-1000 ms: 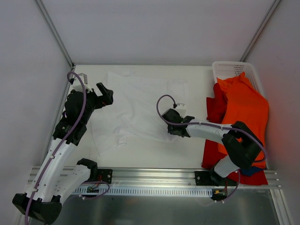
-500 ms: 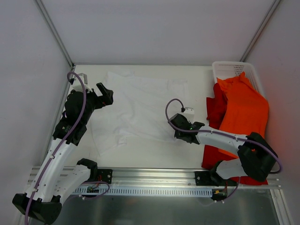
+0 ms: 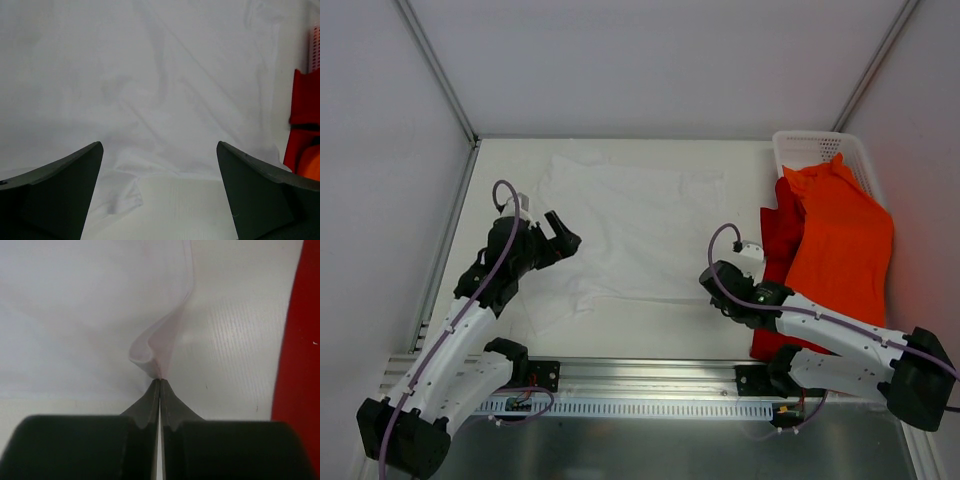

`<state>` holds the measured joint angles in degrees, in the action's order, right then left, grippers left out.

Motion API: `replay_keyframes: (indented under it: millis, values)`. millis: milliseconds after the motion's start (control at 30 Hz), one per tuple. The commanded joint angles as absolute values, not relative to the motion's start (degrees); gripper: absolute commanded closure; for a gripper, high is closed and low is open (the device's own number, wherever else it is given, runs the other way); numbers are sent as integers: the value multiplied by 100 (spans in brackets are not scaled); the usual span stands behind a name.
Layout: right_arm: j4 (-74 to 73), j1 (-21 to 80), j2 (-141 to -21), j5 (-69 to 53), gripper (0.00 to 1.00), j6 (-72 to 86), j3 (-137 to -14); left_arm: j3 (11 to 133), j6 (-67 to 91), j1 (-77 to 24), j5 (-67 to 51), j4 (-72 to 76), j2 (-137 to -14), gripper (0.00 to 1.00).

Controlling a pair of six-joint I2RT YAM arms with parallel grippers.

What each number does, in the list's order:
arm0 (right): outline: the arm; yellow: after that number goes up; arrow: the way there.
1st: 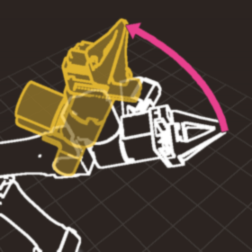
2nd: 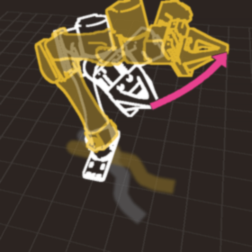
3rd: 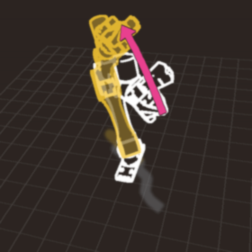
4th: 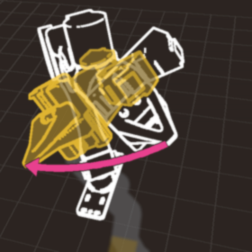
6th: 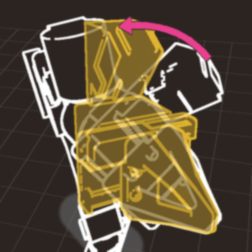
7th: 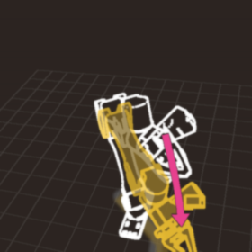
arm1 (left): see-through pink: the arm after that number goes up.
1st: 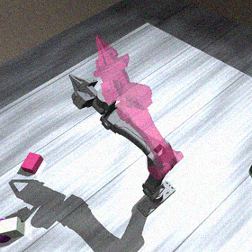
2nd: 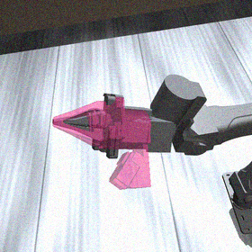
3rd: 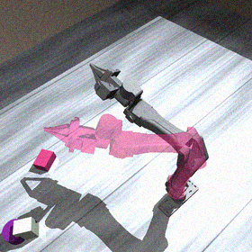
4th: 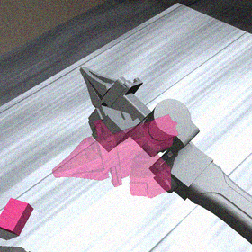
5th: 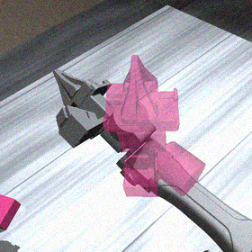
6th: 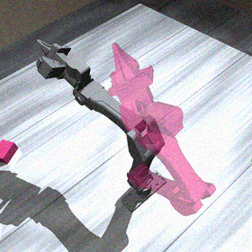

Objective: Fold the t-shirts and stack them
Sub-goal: Grap the side of the flattened tshirt closest away from the robot with both arms

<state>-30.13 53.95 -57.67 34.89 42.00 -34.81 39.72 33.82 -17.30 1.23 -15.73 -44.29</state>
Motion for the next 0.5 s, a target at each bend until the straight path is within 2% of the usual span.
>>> replay_keyframes:
  millis: [0, 200, 367, 467]
  values:
    - [-3261, 5449, -5800, 3683, 100, 4491, -3296, 3701, 4095, -1767, -281, -2099, -4570, 1]
    - [-3094, 5493, -6151, 3665, 100, 4570, -3234, 3674, 4228, -1767, -395, -3082, -4782, 1]
    - [-3023, 5493, -6433, 3796, 100, 4492, -3348, 3717, 4219, -1758, -624, -3761, -4246, 1]
    - [-3041, 5476, -6635, 3937, 100, 4421, -3489, 3945, 4131, -1758, -379, -4472, -4061, 1]
